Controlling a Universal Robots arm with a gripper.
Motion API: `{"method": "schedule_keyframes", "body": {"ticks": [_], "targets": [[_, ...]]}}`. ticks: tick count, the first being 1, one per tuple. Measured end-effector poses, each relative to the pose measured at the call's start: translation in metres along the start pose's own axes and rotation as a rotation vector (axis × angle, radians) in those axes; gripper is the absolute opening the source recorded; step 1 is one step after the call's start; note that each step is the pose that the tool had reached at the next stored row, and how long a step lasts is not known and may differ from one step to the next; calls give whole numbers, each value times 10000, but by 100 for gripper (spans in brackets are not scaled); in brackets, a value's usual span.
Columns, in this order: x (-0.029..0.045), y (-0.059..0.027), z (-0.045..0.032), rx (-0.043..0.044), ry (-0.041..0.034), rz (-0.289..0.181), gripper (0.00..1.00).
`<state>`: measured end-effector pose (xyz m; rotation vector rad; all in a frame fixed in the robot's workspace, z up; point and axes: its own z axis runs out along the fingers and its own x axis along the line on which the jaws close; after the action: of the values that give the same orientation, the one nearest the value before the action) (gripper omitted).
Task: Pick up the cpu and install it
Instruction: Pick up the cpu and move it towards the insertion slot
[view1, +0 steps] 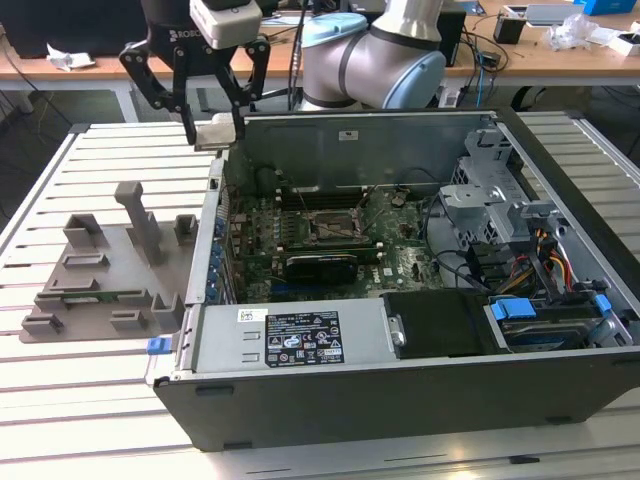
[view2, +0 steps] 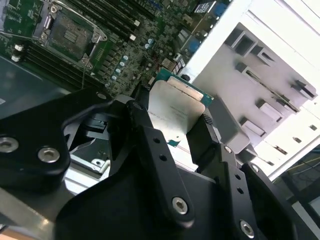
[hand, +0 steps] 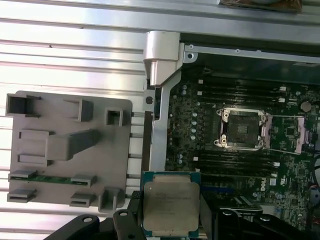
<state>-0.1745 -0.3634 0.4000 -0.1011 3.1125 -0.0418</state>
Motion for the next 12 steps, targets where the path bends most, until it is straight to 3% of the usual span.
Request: {"method": "schedule_keyframes", "body": {"ticks": [5, 12], "targets": [[-94, 13, 13, 0, 0, 0, 55], [-316, 85, 35, 0, 2, 0, 55]]}}
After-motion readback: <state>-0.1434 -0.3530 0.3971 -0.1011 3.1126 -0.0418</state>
